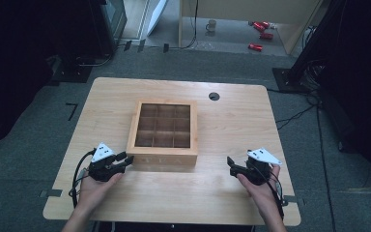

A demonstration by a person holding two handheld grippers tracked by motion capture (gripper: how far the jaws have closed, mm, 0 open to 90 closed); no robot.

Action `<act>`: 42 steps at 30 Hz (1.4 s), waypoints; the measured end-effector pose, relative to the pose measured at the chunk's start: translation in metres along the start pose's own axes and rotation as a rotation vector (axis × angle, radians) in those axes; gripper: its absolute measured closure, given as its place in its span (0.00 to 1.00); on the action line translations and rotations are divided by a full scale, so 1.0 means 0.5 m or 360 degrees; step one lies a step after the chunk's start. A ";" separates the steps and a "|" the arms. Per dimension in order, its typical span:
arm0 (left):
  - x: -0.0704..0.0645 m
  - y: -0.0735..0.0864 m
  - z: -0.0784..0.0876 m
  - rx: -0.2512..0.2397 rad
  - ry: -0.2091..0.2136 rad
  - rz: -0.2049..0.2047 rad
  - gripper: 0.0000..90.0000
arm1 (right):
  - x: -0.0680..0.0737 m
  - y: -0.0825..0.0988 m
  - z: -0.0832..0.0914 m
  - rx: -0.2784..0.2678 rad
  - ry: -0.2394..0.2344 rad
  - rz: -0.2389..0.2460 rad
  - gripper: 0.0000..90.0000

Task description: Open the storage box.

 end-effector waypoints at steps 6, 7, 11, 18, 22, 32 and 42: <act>0.002 -0.003 0.008 -0.0007 0.0022 0.0003 0.76 | 0.043 -0.027 -0.005 -0.0020 -0.0049 0.0053 0.19; 0.002 -0.003 0.008 -0.0007 0.0022 0.0003 0.77 | 0.043 -0.027 -0.005 -0.0020 -0.0049 0.0053 0.19; 0.006 -0.005 0.012 -0.0027 0.0057 0.0030 0.80 | 0.069 -0.046 -0.013 -0.0031 -0.0081 0.0085 0.19; 0.005 -0.007 0.015 -0.0023 0.0026 0.0010 0.82 | 0.100 -0.061 -0.020 -0.0055 -0.0133 0.0150 0.19; 0.001 -0.012 0.018 -0.0028 -0.0019 -0.0025 0.83 | 0.117 -0.065 -0.020 -0.0064 -0.0173 0.0184 0.19; -0.007 -0.030 0.029 -0.0035 -0.0051 -0.0054 0.82 | 0.149 -0.066 -0.030 -0.0067 -0.0243 0.0254 0.19; -0.007 -0.060 0.052 -0.0068 -0.0040 -0.0072 0.80 | 0.175 -0.072 -0.046 -0.0073 -0.0263 0.0274 0.19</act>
Point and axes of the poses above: each handheld gripper's, and its own axes: z roughly backward along the jaws, y roughly out of its underside, x roughly to its left, the point moved 7 cm from there along -z, roughly forward along the jaws, and after that the axes turned 10 degrees about x, right-handed, at the moved point
